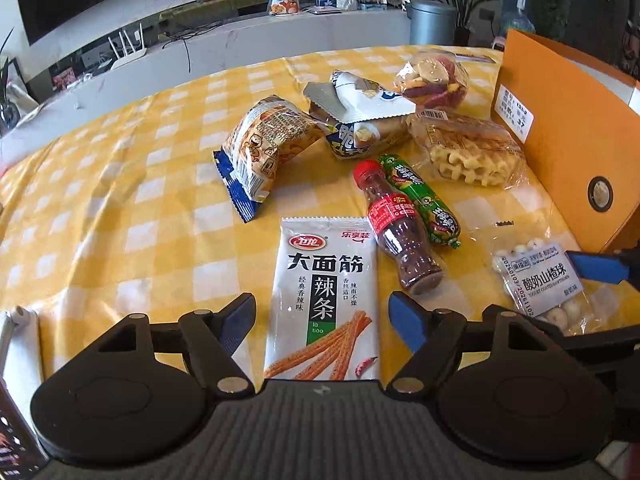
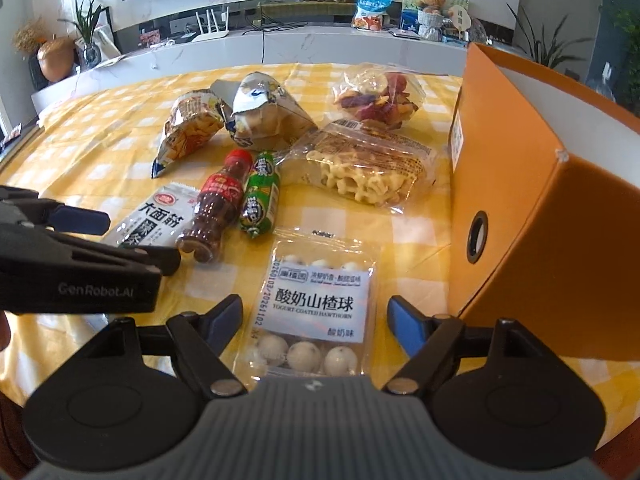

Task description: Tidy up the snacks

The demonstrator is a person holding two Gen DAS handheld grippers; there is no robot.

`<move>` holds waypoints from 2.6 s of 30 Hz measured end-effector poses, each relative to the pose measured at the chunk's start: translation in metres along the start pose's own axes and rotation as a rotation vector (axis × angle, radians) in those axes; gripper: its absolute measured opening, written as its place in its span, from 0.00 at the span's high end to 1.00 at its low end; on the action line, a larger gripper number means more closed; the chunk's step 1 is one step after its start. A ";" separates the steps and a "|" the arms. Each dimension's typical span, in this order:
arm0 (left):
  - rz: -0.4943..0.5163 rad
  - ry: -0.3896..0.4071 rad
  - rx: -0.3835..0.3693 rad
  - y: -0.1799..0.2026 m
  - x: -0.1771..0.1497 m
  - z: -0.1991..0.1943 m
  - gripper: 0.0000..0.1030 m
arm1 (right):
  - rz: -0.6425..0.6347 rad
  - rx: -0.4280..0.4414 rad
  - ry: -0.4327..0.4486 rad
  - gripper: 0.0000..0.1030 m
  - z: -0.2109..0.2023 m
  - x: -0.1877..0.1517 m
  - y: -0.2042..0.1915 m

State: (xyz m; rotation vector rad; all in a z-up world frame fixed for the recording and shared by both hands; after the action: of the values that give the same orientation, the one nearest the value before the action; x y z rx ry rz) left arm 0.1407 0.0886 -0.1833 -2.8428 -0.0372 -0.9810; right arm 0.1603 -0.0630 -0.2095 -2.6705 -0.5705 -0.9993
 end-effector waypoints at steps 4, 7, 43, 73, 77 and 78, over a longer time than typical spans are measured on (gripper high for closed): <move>-0.030 0.004 -0.034 -0.001 -0.001 -0.002 0.24 | -0.025 0.009 0.008 0.36 -0.003 -0.001 -0.007; -0.026 0.002 -0.037 0.002 -0.001 -0.003 0.30 | -0.030 0.023 0.003 0.39 -0.003 0.000 -0.007; -0.107 0.177 0.039 0.008 0.000 -0.074 0.46 | -0.100 0.182 0.102 0.47 -0.062 0.007 0.003; 0.209 0.150 -0.446 0.248 0.169 -0.077 0.46 | 0.119 -0.146 0.126 0.46 -0.146 0.063 0.270; 0.233 0.069 -0.426 0.268 0.164 -0.047 0.46 | 0.098 -0.155 0.058 0.46 -0.129 0.056 0.291; 0.236 0.052 -0.425 0.271 0.163 -0.040 0.46 | 0.092 -0.151 0.040 0.46 -0.125 0.054 0.294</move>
State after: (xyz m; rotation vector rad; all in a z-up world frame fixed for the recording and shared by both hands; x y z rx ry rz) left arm 0.2622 -0.1889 -0.0838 -3.0866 0.5640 -1.1200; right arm 0.2537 -0.3544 -0.1042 -2.7709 -0.3732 -1.1083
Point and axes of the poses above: each gripper's, at about its wrist camera, not at the fingertips, and z roughly the way its jaws point, y to its right, x to its top, the point moved 7 cm from there along z, roughly the way its jaws point, and after that the axes turned 4 degrees about x, right-handed, at the moved point
